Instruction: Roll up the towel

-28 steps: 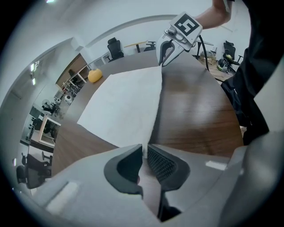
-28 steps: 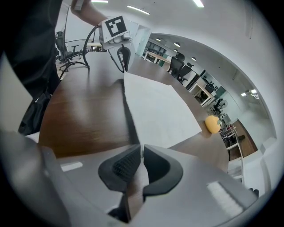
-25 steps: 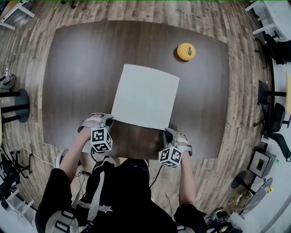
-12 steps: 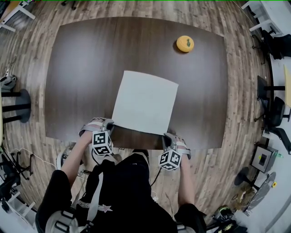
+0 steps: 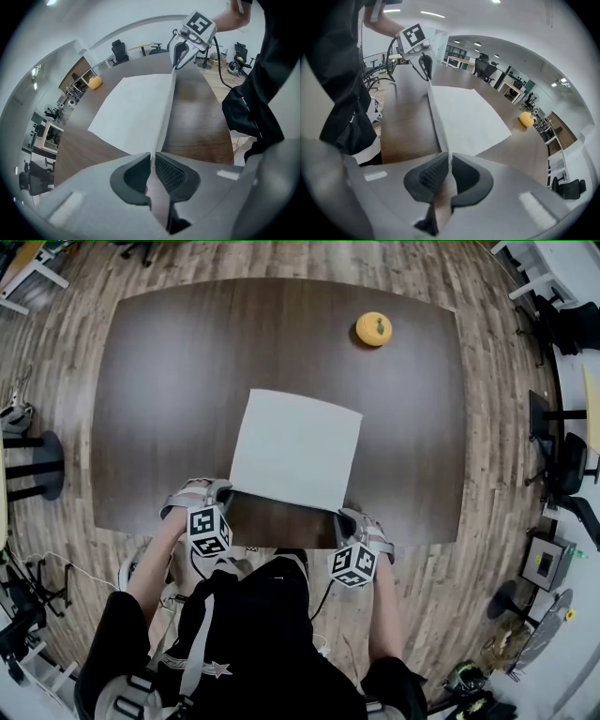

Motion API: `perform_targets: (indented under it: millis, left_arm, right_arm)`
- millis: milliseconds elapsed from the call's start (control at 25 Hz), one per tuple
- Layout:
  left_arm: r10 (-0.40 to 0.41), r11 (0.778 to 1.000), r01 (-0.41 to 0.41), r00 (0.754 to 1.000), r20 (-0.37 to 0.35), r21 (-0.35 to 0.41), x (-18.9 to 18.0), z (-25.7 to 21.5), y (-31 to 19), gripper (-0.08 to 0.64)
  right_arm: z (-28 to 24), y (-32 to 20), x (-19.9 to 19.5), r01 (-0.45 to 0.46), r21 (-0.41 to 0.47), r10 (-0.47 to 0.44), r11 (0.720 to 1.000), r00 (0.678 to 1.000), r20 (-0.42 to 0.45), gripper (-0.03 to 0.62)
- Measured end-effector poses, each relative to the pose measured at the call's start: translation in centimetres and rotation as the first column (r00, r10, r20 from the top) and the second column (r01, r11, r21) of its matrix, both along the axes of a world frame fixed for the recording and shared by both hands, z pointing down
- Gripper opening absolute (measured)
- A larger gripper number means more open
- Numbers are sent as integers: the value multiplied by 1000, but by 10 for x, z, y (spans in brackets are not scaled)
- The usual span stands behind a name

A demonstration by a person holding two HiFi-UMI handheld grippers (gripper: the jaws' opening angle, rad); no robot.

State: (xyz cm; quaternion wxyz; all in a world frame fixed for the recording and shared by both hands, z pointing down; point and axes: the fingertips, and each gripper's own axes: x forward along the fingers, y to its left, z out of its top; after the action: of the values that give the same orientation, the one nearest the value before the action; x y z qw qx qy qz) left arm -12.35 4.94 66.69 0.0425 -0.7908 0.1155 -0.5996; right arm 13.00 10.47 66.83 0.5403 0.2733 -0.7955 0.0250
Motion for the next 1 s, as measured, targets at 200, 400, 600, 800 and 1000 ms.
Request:
perform_targets:
  millis: [200, 400, 600, 800, 1000]
  left_arm:
    - [-23, 1000, 23, 1000, 8, -9, 1, 10, -10, 43]
    - [-44, 998, 45, 999, 11, -33, 4, 14, -16, 46]
    - [-77, 996, 78, 997, 23, -33, 3, 20, -25, 97]
    - [-125, 992, 125, 992, 8, -8, -6, 17, -41, 218]
    - [-135, 991, 135, 991, -5, 19, -6, 14, -45, 247]
  right_arm:
    - [6, -12, 1, -9, -18, 9, 1000, 1000, 3, 26]
    - [13, -16, 5, -22, -33, 22, 999, 1000, 0, 28]
    - [16, -27, 9, -53, -16, 53, 998, 999, -7, 72]
    - [14, -39, 11, -87, 9, 87, 996, 996, -10, 173]
    - [12, -41, 11, -87, 43, 88, 995, 996, -30, 198]
